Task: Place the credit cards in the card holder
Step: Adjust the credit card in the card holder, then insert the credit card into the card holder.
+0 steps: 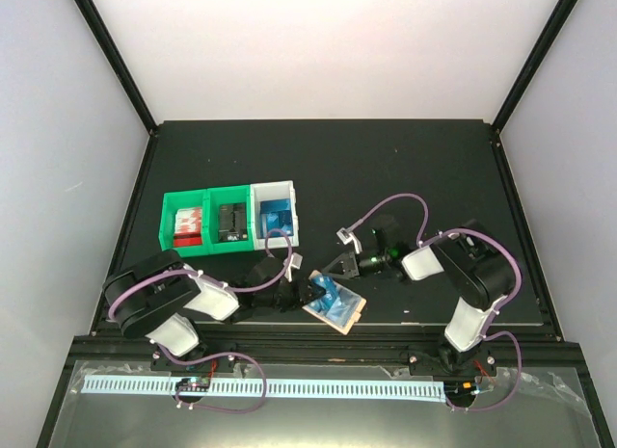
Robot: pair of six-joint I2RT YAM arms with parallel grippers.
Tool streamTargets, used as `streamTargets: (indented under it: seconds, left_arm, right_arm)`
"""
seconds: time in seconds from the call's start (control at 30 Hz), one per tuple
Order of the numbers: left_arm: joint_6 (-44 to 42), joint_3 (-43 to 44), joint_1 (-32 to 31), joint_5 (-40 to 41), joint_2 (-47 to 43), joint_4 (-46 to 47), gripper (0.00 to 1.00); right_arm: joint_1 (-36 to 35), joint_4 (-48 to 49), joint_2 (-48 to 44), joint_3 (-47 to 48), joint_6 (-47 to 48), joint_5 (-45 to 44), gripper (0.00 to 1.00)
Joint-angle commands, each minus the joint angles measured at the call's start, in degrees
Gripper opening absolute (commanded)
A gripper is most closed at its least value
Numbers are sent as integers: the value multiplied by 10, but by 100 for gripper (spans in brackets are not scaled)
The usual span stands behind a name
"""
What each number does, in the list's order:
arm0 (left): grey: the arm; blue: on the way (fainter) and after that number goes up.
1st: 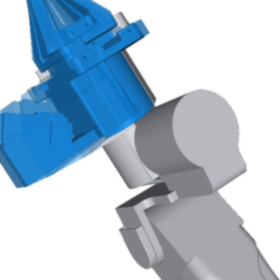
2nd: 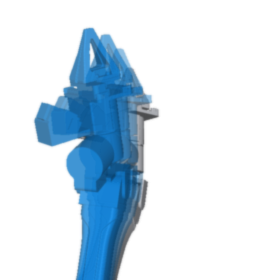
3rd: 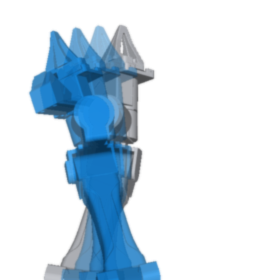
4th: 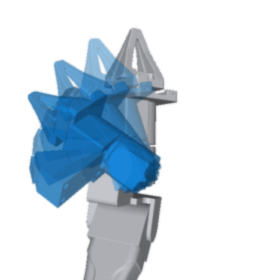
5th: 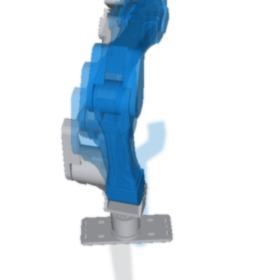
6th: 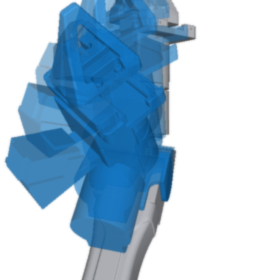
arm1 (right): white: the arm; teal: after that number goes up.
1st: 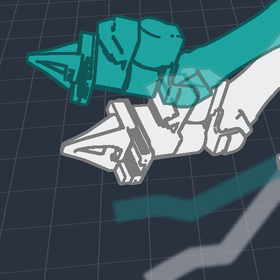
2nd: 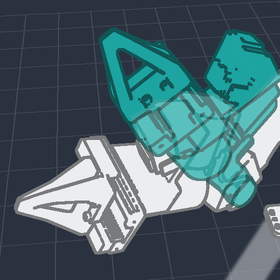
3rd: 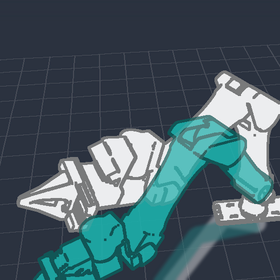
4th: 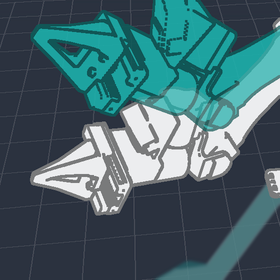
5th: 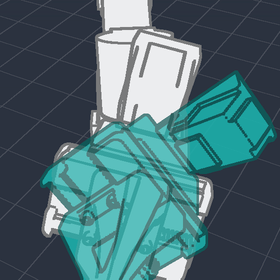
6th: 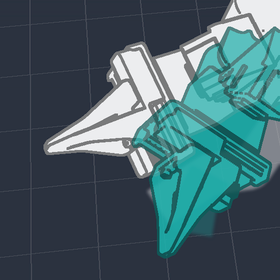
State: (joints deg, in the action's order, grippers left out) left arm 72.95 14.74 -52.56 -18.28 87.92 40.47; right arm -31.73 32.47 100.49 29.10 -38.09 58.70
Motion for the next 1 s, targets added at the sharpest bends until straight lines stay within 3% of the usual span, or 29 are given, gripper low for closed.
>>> streamTargets:
  seconds: [0.0,0.17,0.37,0.47,0.7,0.97]
  left_arm:
    - [-14,-19,3,-7,26,28,16]
    - [-27,-22,3,-1,21,12,2]
    - [-46,-8,3,-3,3,-38,2]
    - [-60,6,3,-4,-12,-81,1]
    - [-111,39,3,-31,-50,-188,2]
    - [-175,58,2,-66,-48,-234,1]
  right_arm:
    - [5,21,5,-6,1,10,1]
    - [5,-40,-9,-1,28,-28,6]
    - [5,-187,-97,11,76,-154,41]
    - [4,-262,-154,6,89,-224,51]
    - [-21,-457,-281,-33,74,-390,53]
    - [-49,-496,-412,-114,6,-361,53]
